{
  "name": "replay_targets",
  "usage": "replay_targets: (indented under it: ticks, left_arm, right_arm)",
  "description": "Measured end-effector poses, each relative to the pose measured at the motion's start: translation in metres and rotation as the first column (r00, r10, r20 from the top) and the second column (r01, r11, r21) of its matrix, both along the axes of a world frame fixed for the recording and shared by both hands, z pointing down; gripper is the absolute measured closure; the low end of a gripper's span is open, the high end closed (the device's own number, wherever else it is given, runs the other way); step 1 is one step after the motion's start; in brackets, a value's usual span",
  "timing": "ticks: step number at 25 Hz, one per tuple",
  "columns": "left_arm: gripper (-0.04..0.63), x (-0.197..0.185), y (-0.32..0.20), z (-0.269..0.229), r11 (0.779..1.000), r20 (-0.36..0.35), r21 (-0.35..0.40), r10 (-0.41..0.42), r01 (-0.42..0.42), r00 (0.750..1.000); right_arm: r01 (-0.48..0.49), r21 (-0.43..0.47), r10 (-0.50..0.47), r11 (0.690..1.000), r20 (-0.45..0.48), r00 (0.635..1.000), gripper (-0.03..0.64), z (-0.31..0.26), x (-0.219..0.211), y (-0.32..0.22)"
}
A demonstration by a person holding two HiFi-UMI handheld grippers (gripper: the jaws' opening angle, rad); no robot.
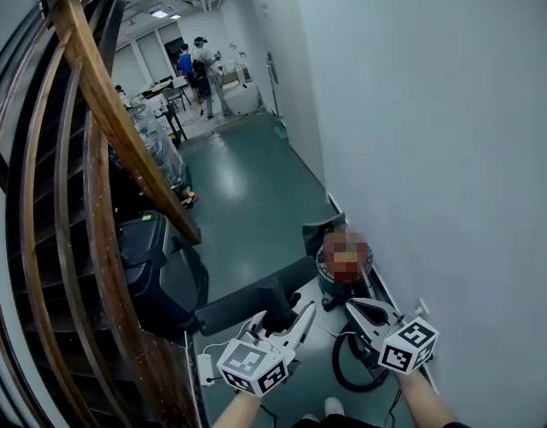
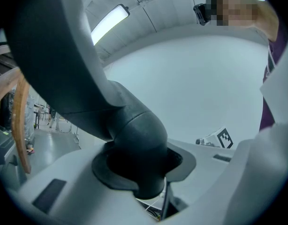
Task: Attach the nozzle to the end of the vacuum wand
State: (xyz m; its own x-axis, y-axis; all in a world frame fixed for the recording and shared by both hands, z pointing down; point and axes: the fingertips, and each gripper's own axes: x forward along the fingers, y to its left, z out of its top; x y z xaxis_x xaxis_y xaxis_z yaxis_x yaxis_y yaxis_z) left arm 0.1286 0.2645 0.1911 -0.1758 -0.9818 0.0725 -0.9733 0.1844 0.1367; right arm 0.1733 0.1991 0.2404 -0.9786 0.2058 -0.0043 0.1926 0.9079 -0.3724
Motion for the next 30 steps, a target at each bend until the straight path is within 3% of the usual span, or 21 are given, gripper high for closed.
replay_targets:
  ticks: [9, 15, 22, 30]
  left_arm:
    - [0.465, -0.058, -0.027, 0.002, 1.0, 0.016, -0.004, 0.0, 0.0, 1.0]
    - [0.465, -0.116, -0.045, 0.011, 1.0, 0.017, -0.005, 0.024, -0.024, 1.0]
    - [0.465, -0.191, -0.065, 0.016, 0.997, 0.052, -0.022, 0.074, -0.073, 0.996]
    - [0.465, -0.256, -0.088, 0.024, 0.987, 0.035, -0.024, 0.162, -0.161, 0.986]
  right_arm:
    - [-0.011, -0.021, 0.011, 1.0, -0.016, 1.0, 0.6, 0.015, -0.054, -0.024]
    - [-0.051, -0.026, 0.051, 0.998, -0.016, 0.999, 0.6, 0.02, -0.11, -0.042]
    - [-0.109, -0.033, 0.108, 0.994, -0.031, 0.994, 0.6, 0.027, -0.187, -0.059]
    - [-0.2, -0.028, 0.198, 0.979, -0.058, 0.978, 0.6, 0.03, -0.25, -0.078]
